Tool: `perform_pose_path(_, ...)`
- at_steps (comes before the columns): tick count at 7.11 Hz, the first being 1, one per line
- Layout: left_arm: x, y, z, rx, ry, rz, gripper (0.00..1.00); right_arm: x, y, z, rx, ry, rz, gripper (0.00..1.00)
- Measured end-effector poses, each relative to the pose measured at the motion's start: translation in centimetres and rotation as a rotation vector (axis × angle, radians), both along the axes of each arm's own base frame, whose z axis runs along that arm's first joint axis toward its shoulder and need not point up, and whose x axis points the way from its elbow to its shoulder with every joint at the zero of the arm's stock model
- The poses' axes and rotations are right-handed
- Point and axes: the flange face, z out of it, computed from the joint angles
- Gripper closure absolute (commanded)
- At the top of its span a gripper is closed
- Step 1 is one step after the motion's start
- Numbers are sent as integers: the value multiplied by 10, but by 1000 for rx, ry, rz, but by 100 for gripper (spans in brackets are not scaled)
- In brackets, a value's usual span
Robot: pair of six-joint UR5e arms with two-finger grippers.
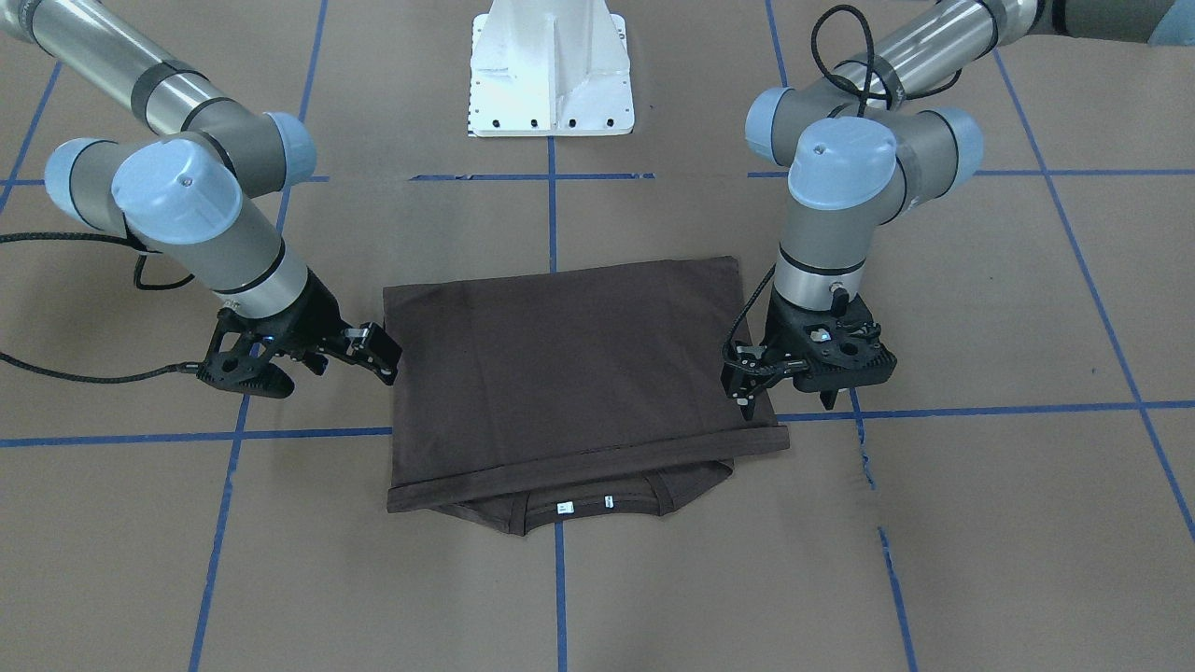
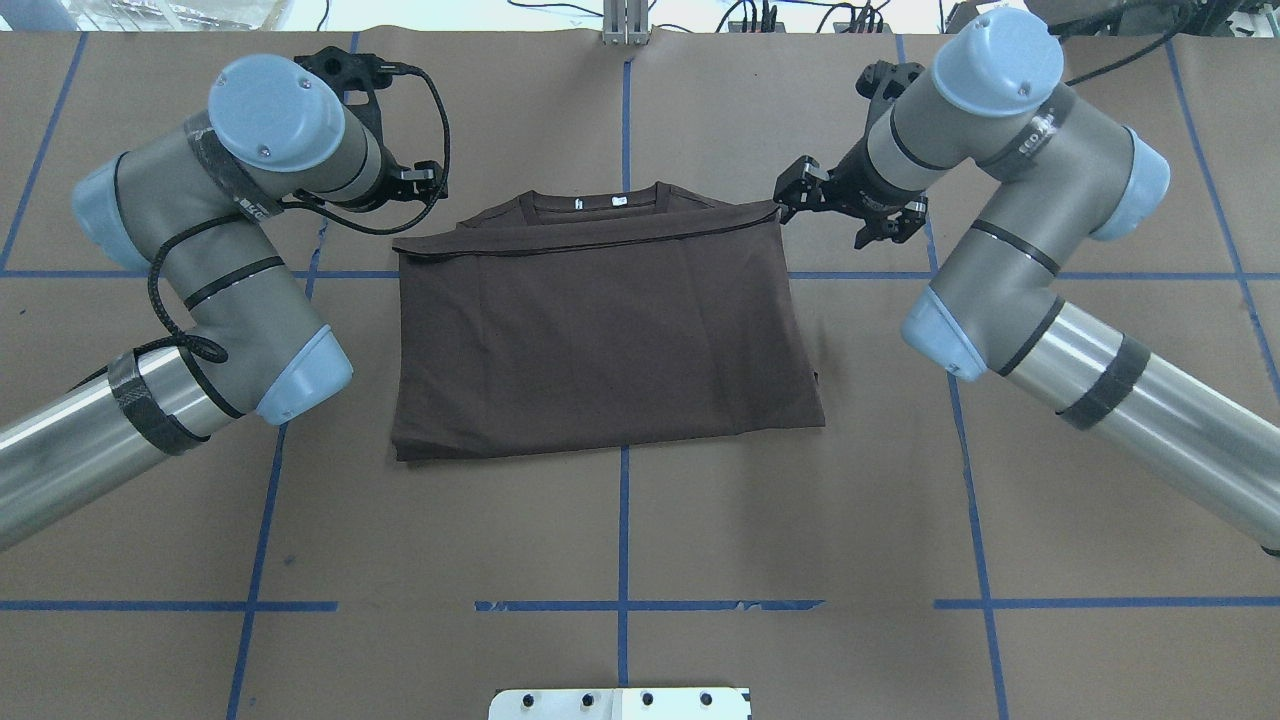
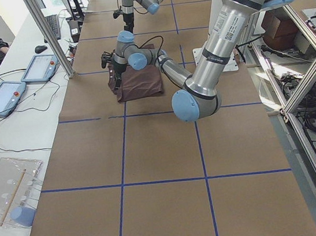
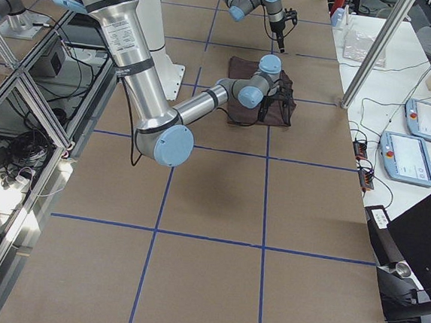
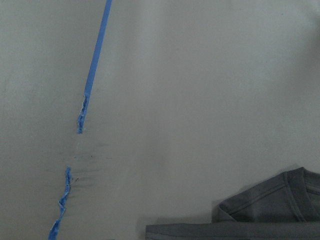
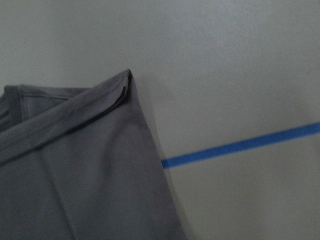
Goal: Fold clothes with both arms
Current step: 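Move the right gripper to the folded shirt's side edge and grasp it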
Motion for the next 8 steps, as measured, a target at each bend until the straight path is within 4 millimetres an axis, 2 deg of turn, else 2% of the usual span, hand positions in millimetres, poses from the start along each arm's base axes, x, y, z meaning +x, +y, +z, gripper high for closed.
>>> perform_pose_path(1,-2,2,-3,3,7,1,0,-19,40,3,1,11,2,0)
perform_pose_path(2,-3,3,-6,7,12,2,0,-35,66,6,10,21,-8,0)
perform_pose_path(3,-5,5,-8,11,17,1,0,-47,83,8,13,34,-23,1)
perform_pose_path(4,-7,6,-11,16,21,1,0,-57,93,11,10,51,-36,8)
perform_pose_path(6,-10,8,-15,17,23,0,0,-62,97,17,5,76,-39,24)
perform_pose_path(7,-11,9,-18,20,26,-1,0,-63,95,19,8,85,-34,41)
perform_pose_path(8,-13,10,-20,23,28,-1,0,-63,94,22,10,93,-29,90)
